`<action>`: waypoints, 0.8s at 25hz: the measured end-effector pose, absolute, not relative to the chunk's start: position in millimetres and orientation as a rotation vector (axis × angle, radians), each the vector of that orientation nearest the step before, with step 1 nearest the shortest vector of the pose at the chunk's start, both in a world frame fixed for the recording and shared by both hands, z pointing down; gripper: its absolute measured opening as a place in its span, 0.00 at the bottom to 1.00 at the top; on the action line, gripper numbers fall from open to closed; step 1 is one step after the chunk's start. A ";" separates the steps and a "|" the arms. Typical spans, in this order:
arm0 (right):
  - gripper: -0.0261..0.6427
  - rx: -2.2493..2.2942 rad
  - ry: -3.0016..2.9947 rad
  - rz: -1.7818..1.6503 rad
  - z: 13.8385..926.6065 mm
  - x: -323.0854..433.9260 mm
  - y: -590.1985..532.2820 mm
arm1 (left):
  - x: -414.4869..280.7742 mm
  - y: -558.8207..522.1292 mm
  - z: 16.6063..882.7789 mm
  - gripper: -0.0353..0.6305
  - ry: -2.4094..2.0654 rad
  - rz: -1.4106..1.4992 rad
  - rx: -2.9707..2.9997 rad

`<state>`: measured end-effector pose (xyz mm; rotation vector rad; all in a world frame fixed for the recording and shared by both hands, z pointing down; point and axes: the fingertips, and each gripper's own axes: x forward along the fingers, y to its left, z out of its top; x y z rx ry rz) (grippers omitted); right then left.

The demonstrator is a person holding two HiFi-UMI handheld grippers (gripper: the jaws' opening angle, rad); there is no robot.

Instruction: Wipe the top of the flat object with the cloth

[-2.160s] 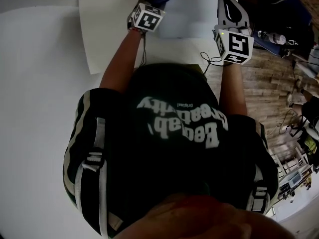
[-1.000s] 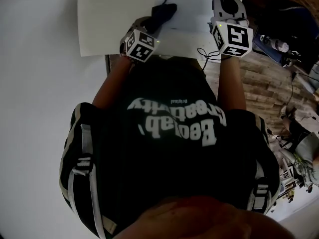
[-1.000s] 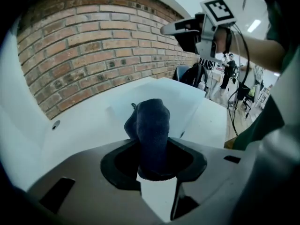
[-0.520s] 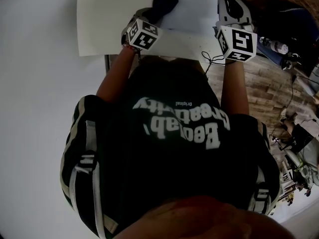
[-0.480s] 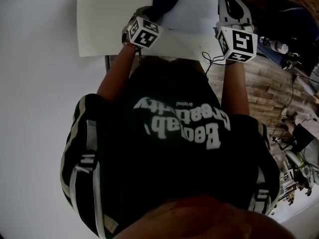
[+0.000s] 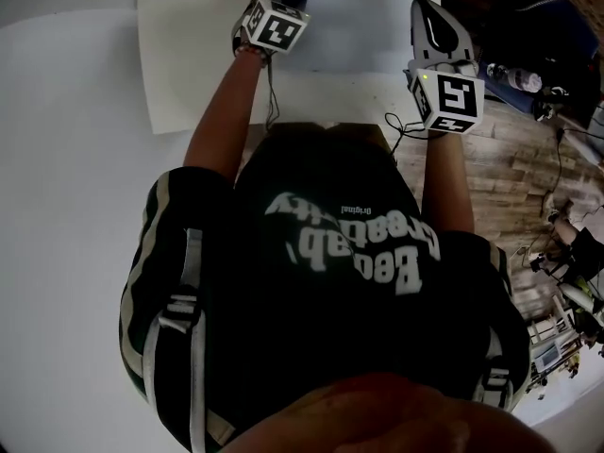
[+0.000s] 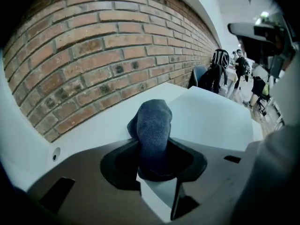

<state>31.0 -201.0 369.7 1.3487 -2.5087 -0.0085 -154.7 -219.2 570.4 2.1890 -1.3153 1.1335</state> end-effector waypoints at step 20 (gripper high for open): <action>0.03 1.226 -2.614 0.001 375.8 28.8 -197.7 | -122.4 -122.4 569.9 0.28 -1.286 1.093 2.152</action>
